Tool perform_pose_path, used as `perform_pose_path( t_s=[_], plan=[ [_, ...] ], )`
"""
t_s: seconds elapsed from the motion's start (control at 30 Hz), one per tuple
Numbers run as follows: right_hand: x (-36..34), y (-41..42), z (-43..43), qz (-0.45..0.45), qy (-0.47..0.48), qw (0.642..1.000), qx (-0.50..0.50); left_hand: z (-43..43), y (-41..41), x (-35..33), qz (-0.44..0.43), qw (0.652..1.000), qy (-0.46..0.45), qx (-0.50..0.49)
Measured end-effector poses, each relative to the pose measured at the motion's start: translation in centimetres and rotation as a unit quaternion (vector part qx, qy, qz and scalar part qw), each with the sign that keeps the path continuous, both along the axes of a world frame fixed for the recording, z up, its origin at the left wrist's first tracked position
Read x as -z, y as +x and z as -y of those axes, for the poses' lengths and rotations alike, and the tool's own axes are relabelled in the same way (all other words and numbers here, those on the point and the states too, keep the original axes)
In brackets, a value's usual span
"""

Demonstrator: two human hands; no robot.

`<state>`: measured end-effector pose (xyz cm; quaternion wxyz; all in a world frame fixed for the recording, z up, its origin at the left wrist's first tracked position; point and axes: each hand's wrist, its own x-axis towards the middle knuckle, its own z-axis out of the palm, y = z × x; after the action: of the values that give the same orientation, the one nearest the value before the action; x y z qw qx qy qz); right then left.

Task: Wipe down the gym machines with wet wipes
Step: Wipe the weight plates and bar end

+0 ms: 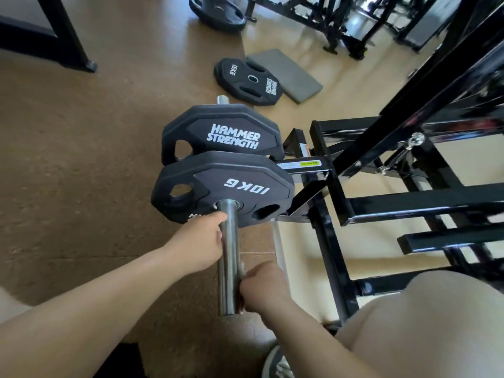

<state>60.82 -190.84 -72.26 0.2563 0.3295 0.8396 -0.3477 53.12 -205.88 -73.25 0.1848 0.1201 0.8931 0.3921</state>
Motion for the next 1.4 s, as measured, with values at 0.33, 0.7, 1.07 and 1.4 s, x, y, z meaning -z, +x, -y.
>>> perform_pose_path(
  t_s=[0.33, 0.7, 1.07, 1.4],
  plan=[
    [3.6, -5.5, 1.2, -0.163, -0.019, 0.981, 0.1, 2.2, 0.1, -0.7, -0.028, 0.998, 0.025, -0.042],
    [-8.3, -8.5, 3.9, -0.157, 0.017, 0.969, -0.191, 4.0, -1.9, -4.2, -0.009, 0.984, 0.147, -0.102],
    [-13.2, -13.8, 5.1, -0.207, -0.257, 0.934, -0.139, 6.5, -2.8, -7.9, -0.051, 0.914, 0.299, -0.27],
    [-6.7, -20.7, 2.9, -0.308, 0.226, 0.889, -0.255, 3.2, -8.1, -3.3, -0.299, 0.918, 0.096, -0.243]
  ],
)
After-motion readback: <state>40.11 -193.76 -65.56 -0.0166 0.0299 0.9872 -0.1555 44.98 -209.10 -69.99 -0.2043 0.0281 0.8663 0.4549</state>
